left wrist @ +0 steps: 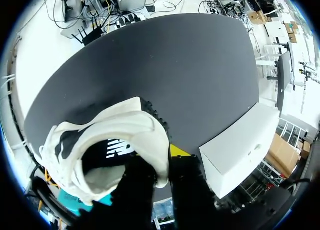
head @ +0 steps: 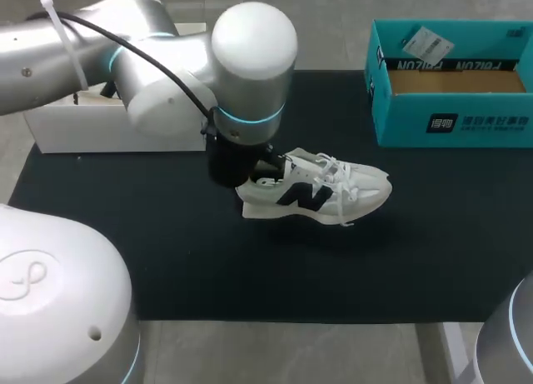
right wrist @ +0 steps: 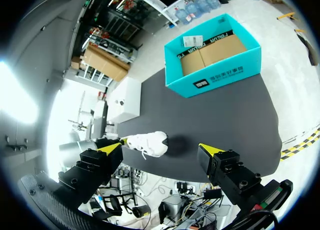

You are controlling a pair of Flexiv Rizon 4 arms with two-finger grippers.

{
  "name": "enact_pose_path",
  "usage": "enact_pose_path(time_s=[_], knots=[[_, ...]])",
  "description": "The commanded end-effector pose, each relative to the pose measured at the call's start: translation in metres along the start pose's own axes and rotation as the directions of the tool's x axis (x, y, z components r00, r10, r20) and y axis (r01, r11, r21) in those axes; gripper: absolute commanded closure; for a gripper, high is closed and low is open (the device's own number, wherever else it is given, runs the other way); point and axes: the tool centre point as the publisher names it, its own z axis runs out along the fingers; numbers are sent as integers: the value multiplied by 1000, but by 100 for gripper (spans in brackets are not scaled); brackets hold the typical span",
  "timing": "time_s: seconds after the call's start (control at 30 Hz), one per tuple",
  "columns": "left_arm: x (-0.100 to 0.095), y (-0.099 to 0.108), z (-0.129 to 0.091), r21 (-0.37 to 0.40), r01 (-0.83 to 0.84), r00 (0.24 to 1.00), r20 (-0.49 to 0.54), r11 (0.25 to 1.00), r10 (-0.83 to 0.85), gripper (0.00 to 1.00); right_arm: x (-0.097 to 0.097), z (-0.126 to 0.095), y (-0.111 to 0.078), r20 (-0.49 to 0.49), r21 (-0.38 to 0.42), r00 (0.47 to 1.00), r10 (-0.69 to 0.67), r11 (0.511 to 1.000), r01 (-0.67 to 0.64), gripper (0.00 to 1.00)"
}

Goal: Take the shoe out of the shoebox, open the shoe tongue, remove and reinsert the insole, then place the shoe into the shoebox

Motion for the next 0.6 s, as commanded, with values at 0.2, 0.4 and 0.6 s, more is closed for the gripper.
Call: enact_pose_path(time_s=[0.2, 0.4, 0.6], knots=[[-28, -14, 24, 25, 21, 1000, -12, 999, -21, 100, 0, 1, 0, 2, 0, 1000, 2, 1000, -2, 0], [-45, -17, 38, 30, 26, 999, -27, 999, -25, 100, 0, 1, 0, 2, 0, 1000, 2, 1000, -2, 0], [-50, -12, 54, 42, 50, 998, -42, 998, -48, 100, 0, 1, 0, 2, 0, 1000, 2, 1000, -2, 0]])
